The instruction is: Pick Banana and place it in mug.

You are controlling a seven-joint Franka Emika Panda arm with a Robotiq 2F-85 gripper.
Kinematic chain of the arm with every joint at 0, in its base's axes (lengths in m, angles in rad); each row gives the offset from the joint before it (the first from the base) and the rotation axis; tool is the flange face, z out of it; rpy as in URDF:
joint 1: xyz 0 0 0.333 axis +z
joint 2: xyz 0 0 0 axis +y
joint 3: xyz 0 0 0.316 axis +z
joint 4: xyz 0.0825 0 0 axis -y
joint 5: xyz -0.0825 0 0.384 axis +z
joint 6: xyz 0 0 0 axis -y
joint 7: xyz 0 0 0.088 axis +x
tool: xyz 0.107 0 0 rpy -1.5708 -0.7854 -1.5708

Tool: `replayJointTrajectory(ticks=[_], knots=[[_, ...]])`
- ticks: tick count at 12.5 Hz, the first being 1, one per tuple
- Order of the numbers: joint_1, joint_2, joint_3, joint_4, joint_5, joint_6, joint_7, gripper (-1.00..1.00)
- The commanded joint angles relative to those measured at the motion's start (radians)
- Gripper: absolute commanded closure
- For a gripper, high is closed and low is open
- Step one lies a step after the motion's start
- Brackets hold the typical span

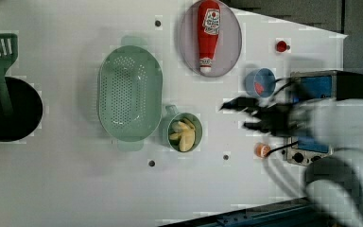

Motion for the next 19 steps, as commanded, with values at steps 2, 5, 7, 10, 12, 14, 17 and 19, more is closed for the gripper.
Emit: replayJointTrajectory(ticks=[2,5,7,10,12,14,17,19], knots=[[-0.092,-0.116,-0.206,0.127,-0.024,-0.188,-0.026,-1.00],[-0.094,-0.165,-0.292,0.259,-0.025,-0.426,-0.031,-1.00],[-0.094,-0.163,-0.306,0.351,-0.063,-0.539,-0.031,-1.00],[-0.093,-0.165,-0.305,0.415,-0.098,-0.666,-0.031,-1.00],[-0.095,-0.167,-0.316,0.417,-0.100,-0.675,-0.031,-1.00],[-0.095,-0.166,-0.318,0.416,-0.100,-0.674,-0.031,-1.00],[-0.094,-0.161,-0.318,0.410,-0.100,-0.675,-0.031,-1.00],[-0.094,-0.159,-0.318,0.410,-0.100,-0.675,-0.031,-1.00]])
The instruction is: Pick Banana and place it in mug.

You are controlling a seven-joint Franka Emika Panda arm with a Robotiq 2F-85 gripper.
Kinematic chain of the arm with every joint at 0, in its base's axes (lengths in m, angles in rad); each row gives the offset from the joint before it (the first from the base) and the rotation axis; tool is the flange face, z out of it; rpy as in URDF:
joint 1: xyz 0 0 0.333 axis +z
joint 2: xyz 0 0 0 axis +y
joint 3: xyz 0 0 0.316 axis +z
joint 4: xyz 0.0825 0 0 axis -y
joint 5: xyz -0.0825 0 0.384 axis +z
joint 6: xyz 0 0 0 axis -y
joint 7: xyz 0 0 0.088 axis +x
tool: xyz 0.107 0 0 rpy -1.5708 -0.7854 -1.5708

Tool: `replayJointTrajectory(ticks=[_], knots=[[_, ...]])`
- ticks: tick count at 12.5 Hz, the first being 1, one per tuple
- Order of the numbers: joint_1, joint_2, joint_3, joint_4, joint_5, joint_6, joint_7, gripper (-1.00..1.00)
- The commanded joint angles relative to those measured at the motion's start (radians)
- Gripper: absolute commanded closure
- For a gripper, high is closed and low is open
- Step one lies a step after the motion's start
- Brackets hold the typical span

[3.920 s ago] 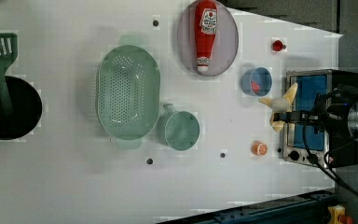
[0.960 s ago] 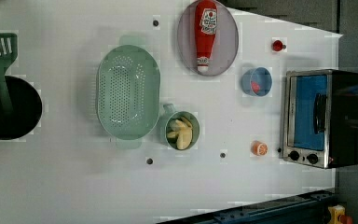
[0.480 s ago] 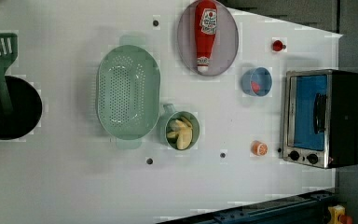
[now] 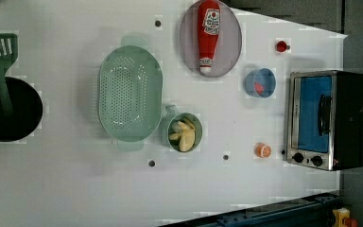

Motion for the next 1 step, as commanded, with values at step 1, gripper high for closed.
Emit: replayJointTrajectory(ticks=[1], knots=[[0.018,-0.008,-0.013,0.016,0.013,-0.007,-0.019,-1.00]])
